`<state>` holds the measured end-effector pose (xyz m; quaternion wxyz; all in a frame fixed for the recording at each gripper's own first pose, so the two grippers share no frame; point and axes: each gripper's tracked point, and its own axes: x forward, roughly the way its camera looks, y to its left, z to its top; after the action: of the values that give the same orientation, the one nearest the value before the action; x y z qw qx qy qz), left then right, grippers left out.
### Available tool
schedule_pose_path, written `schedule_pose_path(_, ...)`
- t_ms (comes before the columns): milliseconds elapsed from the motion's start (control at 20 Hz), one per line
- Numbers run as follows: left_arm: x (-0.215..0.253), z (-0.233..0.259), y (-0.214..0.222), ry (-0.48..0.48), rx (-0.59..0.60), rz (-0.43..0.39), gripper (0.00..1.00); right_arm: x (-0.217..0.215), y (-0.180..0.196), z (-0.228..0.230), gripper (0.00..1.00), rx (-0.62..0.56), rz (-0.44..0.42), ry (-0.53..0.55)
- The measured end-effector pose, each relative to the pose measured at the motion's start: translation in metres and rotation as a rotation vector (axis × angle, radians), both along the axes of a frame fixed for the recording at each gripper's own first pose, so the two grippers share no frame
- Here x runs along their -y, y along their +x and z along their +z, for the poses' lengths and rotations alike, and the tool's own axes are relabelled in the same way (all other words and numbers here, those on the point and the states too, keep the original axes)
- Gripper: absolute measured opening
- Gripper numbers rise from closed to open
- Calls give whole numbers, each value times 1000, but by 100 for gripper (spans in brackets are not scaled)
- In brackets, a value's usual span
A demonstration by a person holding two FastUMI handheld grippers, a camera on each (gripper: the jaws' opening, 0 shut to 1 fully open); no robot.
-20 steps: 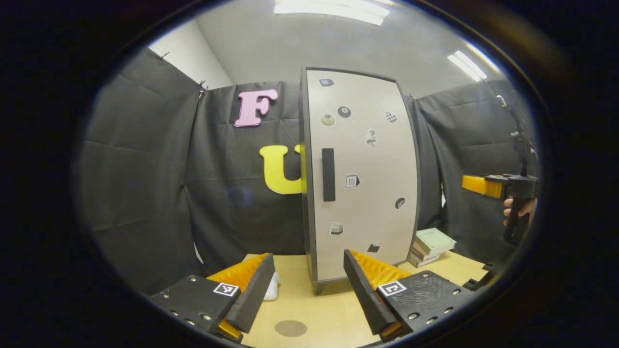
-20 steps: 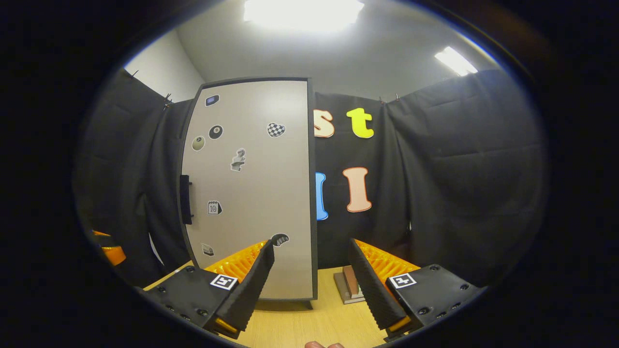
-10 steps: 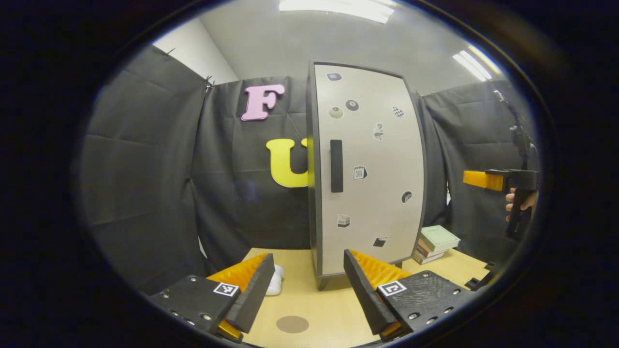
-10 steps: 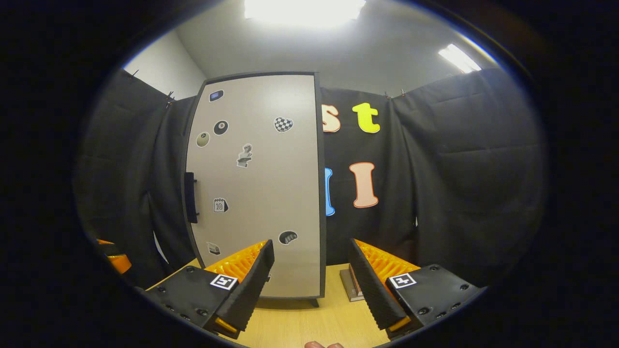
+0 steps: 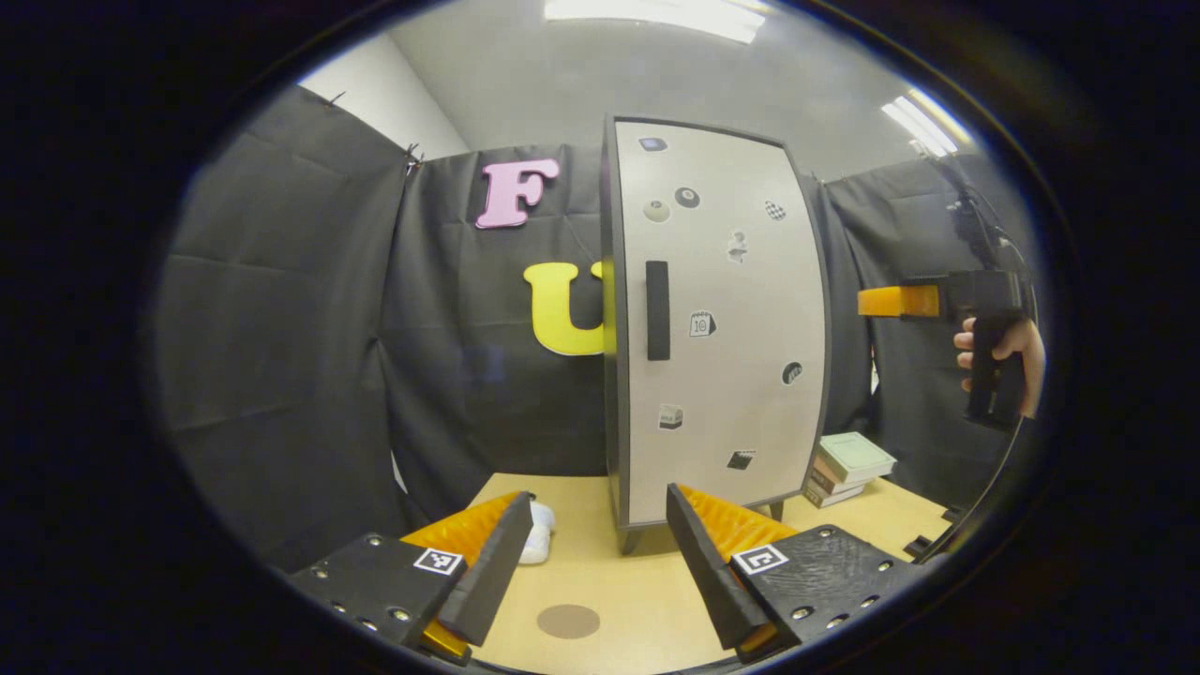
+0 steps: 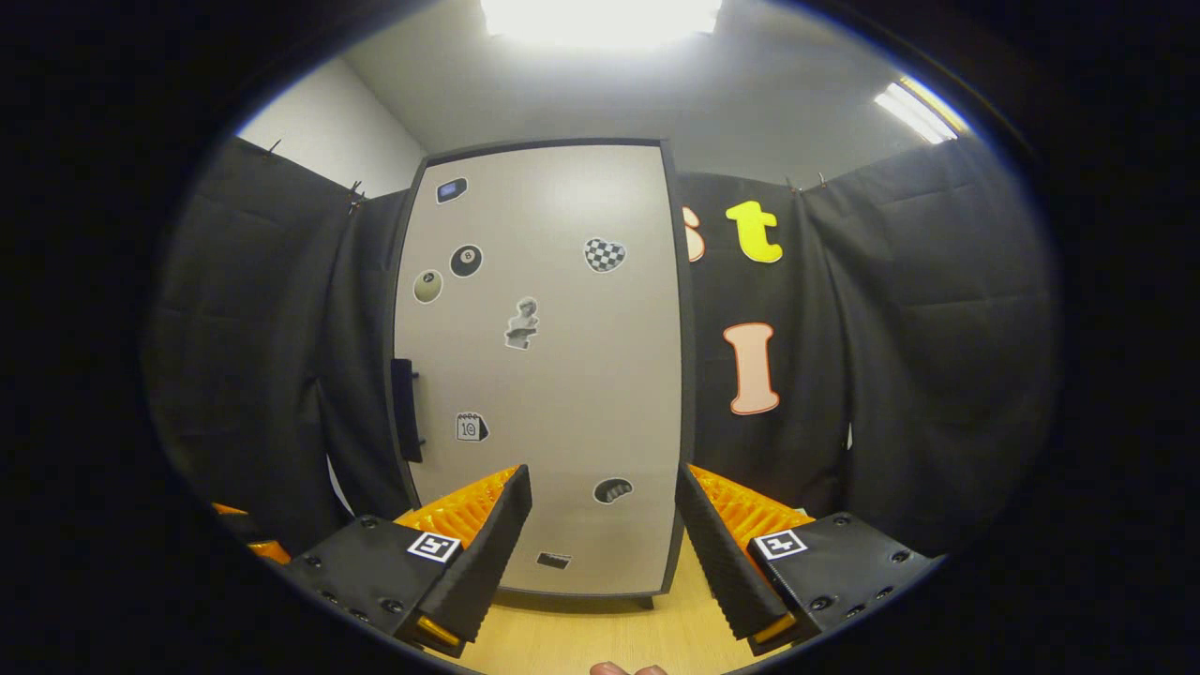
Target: Open the cabinet door with the right hand, grasp the bottle in the cabinet with the left hand and place it on the coaster, then close the cabinet door with the right hand.
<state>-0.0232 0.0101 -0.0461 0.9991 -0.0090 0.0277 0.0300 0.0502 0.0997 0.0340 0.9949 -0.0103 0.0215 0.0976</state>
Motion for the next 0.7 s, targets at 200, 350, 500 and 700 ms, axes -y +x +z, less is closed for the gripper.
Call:
schedule_pose_path(200, -17, -7, -11, -12, -12, 41, 88, -38, 16, 15, 98, -1, 67, 10)
schedule_pose_path(350, -30, -15, -19, -42, -24, 74, 89, -69, 27, 27, 98, 11, 112, 7)
schedule_pose_path(500, -46, -24, -30, -61, -38, 116, 89, -105, 36, 37, 98, 24, 159, 9)
schedule_pose_path(700, -67, -32, -42, -73, -50, 171, 89, -146, 47, 46, 98, 39, 201, 3)
